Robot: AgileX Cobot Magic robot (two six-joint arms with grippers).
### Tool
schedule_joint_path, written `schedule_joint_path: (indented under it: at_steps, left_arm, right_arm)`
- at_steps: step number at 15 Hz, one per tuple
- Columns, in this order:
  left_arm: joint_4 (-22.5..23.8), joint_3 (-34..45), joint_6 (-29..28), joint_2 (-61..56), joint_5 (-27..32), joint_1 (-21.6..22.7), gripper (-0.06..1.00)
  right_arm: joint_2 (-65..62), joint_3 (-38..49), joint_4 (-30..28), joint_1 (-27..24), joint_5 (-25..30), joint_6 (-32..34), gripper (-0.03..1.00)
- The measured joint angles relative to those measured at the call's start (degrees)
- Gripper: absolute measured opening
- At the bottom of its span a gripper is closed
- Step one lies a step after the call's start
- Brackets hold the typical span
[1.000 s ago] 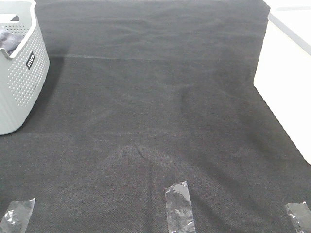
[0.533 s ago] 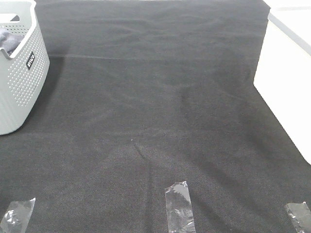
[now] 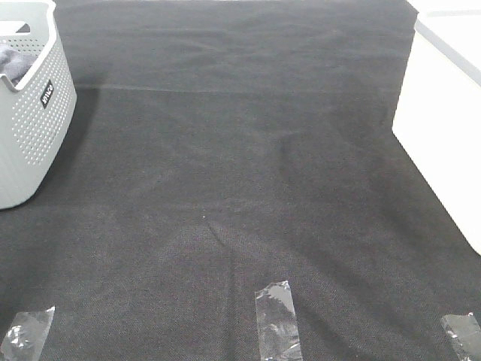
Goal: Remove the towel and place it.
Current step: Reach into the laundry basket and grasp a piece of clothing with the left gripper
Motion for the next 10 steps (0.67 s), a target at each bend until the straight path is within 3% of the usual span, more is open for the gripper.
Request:
schedule_joint_path:
  at_steps: [2,5,10]
  left_arm:
    - [3.78,-5.56,0.74,9.80,-3.95,0.00,0.98]
    - [5.44,-16.56,4.24,25.50,-7.05,0.74,0.98]
    - [5.79,-35.18,10.54,51.11,-11.34,9.17,0.98]
  right_arm:
    - [0.00,0.00,0.00,0.00,0.00,0.00,0.77]
    - [0.00,0.00,0.00,0.00,0.00,0.00,0.77]
    - [0.00,0.00,0.00,0.00,0.00,0.00,0.77]
